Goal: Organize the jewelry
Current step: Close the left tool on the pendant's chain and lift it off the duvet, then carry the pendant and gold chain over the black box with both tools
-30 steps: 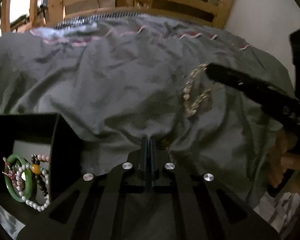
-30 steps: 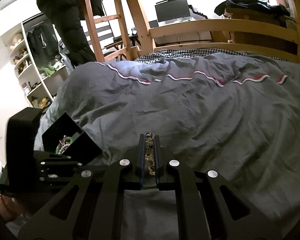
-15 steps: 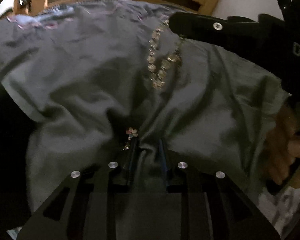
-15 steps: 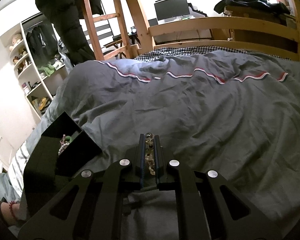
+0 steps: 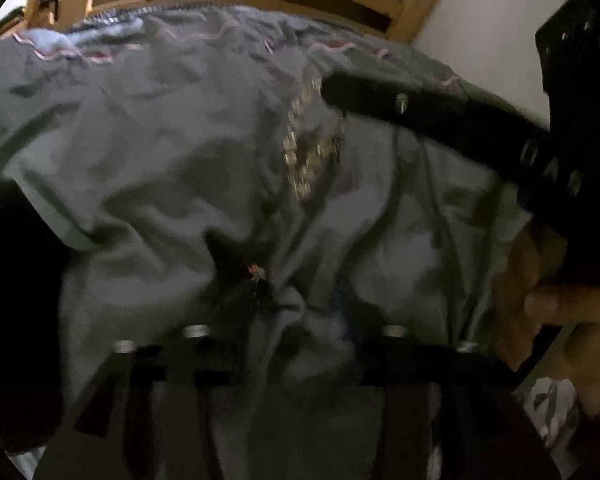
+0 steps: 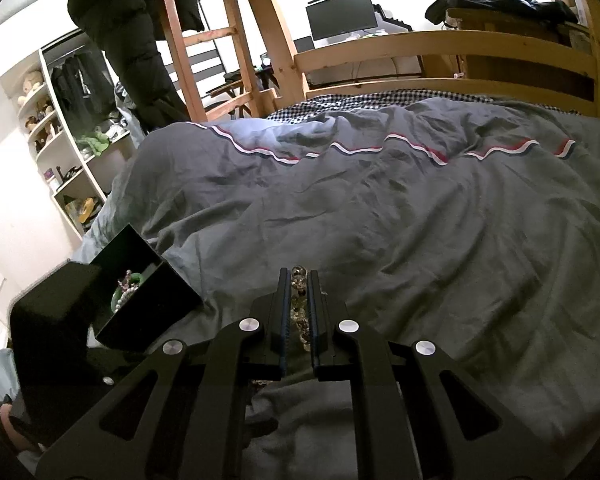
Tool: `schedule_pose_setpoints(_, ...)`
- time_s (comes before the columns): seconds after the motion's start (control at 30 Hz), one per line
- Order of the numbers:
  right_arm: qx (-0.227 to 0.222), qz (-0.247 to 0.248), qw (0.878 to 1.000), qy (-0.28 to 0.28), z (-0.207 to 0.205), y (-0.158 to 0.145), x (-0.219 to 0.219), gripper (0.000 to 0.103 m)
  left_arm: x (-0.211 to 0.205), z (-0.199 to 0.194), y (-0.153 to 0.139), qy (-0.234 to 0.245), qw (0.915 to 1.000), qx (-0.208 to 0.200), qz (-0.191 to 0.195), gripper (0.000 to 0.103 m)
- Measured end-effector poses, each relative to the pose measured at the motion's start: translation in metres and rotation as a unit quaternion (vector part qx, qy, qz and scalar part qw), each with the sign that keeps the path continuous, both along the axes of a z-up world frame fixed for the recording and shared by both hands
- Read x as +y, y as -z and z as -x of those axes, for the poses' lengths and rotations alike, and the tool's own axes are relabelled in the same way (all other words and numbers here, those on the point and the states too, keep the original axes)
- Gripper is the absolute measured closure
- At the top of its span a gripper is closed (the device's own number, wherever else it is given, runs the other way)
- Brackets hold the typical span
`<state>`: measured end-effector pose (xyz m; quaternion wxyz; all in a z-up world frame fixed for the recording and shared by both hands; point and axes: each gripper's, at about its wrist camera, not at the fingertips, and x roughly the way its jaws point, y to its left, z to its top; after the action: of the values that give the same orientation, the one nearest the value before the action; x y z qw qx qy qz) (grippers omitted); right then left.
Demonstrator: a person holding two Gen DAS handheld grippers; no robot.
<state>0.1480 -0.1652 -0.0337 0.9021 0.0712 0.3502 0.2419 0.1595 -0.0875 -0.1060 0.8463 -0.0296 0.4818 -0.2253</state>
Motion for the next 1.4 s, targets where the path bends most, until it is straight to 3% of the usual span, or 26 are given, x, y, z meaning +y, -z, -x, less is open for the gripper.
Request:
schedule_pose_setpoints(0.2, 0.001, 0.002, 1.000, -0.003, 0.001, 0.001, 0.003, 0.094, 0.006, -0.004, 0.000, -0.018, 0.9996, -0.017, -0.013, 0.045)
schedule_pose_setpoints(0.23, 0.002, 0.002, 1.000, -0.003, 0.001, 0.002, 0.003, 0.094, 0.010, -0.003, 0.003, -0.022, 0.9995, -0.016, -0.015, 0.052)
schedule_pose_setpoints(0.27, 0.003, 0.002, 1.000, -0.003, 0.001, 0.002, 0.003, 0.094, 0.012, -0.008, 0.007, -0.028, 0.9993, -0.011, -0.022, 0.069)
schedule_pose_setpoints(0.37, 0.006, 0.004, 1.000, -0.005, 0.000, 0.004, 0.004, 0.094, 0.018, -0.019, 0.019, -0.040, 0.9986, 0.017, -0.031, 0.086)
schedule_pose_setpoints(0.5, 0.008, 0.005, 1.000, -0.007, 0.000, 0.006, 0.006, 0.094, 0.016, -0.015, 0.019, -0.035, 0.9983, 0.008, -0.047, 0.086)
schedule_pose_setpoints(0.7, 0.007, 0.002, 1.000, -0.009, 0.001, 0.006, 0.005, 0.094, 0.006, -0.003, 0.010, -0.011, 0.9937, -0.003, -0.111, 0.089)
schedule_pose_setpoints(1.1, -0.013, -0.031, 0.999, -0.013, 0.006, -0.010, 0.002, 0.094, 0.025, 0.011, -0.044, -0.003, 0.9986, -0.021, -0.048, 0.089)
schedule_pose_setpoints(1.4, -0.028, -0.078, 0.996, -0.037, 0.015, -0.031, 0.005, 0.094, 0.054, 0.012, -0.094, -0.051, 0.9957, -0.061, -0.048, 0.089)
